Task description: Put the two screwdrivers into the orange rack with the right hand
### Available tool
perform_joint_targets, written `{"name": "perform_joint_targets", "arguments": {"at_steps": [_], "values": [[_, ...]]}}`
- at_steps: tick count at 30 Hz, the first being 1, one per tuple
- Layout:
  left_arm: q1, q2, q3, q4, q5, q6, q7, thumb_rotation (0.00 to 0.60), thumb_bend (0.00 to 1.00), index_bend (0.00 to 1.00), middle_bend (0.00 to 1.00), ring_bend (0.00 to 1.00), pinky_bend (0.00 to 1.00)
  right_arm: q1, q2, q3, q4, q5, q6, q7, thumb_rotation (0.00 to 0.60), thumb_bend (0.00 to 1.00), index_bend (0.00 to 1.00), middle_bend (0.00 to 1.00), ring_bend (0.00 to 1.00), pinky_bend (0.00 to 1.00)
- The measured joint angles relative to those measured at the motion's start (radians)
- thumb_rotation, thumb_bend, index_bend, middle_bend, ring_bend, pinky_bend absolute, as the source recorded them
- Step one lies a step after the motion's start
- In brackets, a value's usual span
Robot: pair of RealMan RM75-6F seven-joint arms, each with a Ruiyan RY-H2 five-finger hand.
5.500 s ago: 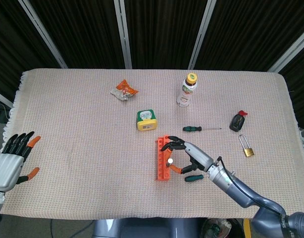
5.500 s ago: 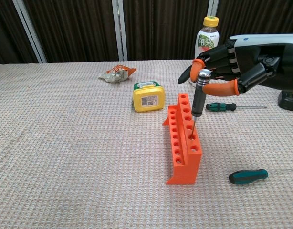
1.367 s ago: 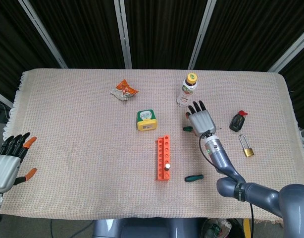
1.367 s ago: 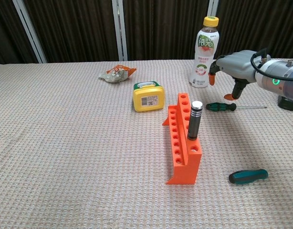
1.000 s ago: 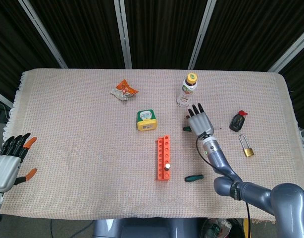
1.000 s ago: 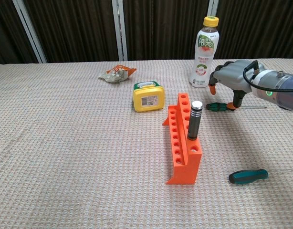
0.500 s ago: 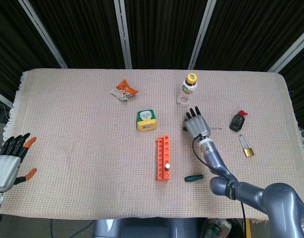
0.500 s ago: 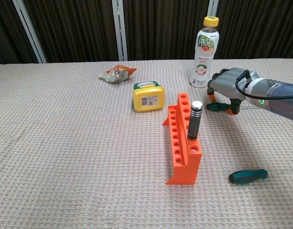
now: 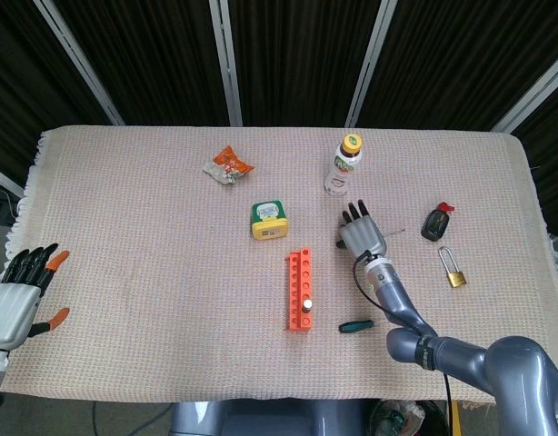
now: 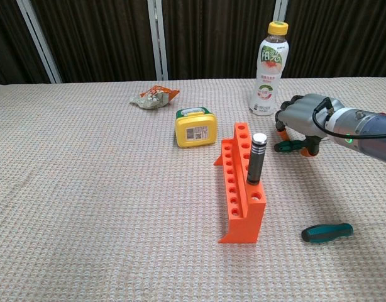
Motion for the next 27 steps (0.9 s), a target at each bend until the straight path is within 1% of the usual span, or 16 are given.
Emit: {"name": "perform_joint_targets", "arguments": {"at_steps": [11, 14, 19, 23, 27], "values": [[0.002, 0.001, 0.002, 0.001, -0.008, -0.004, -0.002, 0.600, 0.24, 0.09, 0.00, 0.00, 0.00, 0.000, -0.012, 0.004, 0.028, 0.009, -0.011, -0.001, 0.600, 0.28, 0.49, 0.13, 0.00, 0.00], [0.002, 0.001, 0.002, 0.001, -0.009, -0.005, -0.002, 0.600, 0.24, 0.09, 0.00, 0.00, 0.00, 0.000, -0.016, 0.005, 0.036, 0.012, -0.014, 0.000, 0.600, 0.31, 0.50, 0.13, 0.00, 0.00], [0.001, 0.001, 0.002, 0.002, -0.007, -0.005, -0.004, 0.600, 0.24, 0.09, 0.00, 0.00, 0.00, -0.005, -0.022, 0.010, 0.054, 0.023, -0.021, 0.011, 0.600, 0.43, 0.55, 0.16, 0.00, 0.00], [0.003, 0.002, 0.001, 0.004, -0.007, -0.002, -0.007, 0.600, 0.24, 0.09, 0.00, 0.00, 0.00, -0.015, -0.013, 0.024, 0.041, 0.026, -0.018, 0.047, 0.600, 0.49, 0.57, 0.18, 0.00, 0.00], [0.003, 0.002, 0.001, 0.005, -0.004, 0.002, -0.011, 0.600, 0.24, 0.09, 0.00, 0.00, 0.00, -0.032, 0.023, 0.044, -0.009, 0.022, -0.011, 0.105, 0.600, 0.53, 0.57, 0.18, 0.00, 0.00]]}}
